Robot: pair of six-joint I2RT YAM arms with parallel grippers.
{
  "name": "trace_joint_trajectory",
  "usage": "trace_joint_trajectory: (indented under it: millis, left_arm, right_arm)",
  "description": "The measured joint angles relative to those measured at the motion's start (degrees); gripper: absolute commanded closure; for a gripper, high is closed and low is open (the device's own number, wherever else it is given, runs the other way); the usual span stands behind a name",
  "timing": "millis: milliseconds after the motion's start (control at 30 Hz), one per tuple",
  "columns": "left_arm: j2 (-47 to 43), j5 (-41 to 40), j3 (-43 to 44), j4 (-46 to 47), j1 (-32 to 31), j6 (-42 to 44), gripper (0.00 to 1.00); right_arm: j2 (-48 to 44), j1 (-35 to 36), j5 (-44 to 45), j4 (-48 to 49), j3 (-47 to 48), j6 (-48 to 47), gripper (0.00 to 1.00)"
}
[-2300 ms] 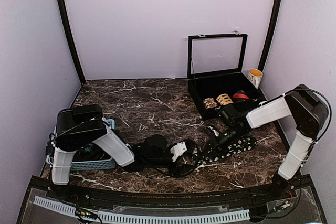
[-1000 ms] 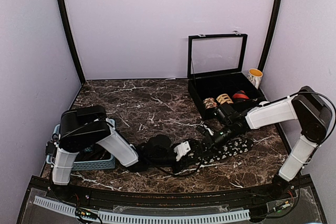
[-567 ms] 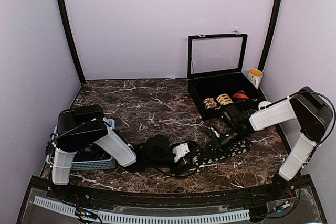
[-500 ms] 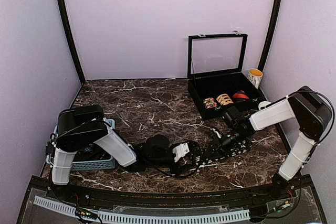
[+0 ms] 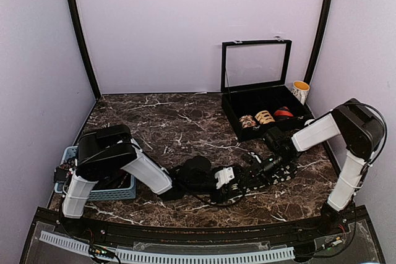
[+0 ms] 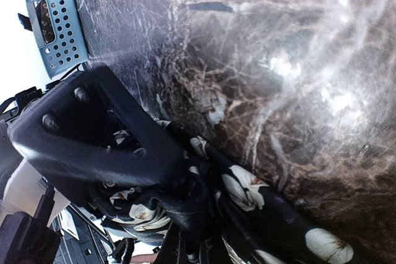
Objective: Roll the ties
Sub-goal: Roll the tie at the center of the board.
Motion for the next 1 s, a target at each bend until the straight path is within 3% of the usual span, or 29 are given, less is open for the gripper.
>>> trace_joint_trajectory:
  millis: [100,233,333,467,667,933,1000]
  left_arm:
    - [0.70,1.09,1.09,-0.68,0.00,0.90,0.61]
    - [0.61,2.54,0.37,0.13,0.04,0.81,0.64]
    - [-0.37,3.65,-1.90,1.46,0.09,0.20,0.65]
    - [-1.68,4.81,-4.28,2.21,0.07,-1.22,0.65]
    - [-1.79,5.31,-4.46,2.54,0.09,-5.60,0.64]
    - [-1.84,6.01,-4.50,2.56,0.09,-8.44,0.64]
    - [-1.84,6.01,-4.52,2.51,0.09,-8.70,0.64]
  right_arm:
    - [-0.22,0.00,0.11,-0.52,0.07,-0.44,0.85]
    - [-3.06,0.09,3.37,-2.69,-0.04,-0.79,0.56]
    - [-8.46,0.11,7.08,-3.08,-0.68,-0.46,0.50]
    - [-13.46,0.46,8.90,-1.64,-1.90,0.96,0.51]
    - [-13.73,4.83,8.98,1.81,-2.73,4.11,0.56]
    - [-10.88,8.81,9.14,3.72,-1.42,5.57,0.69]
    - [-9.53,8.96,8.92,3.72,-0.87,4.96,0.77]
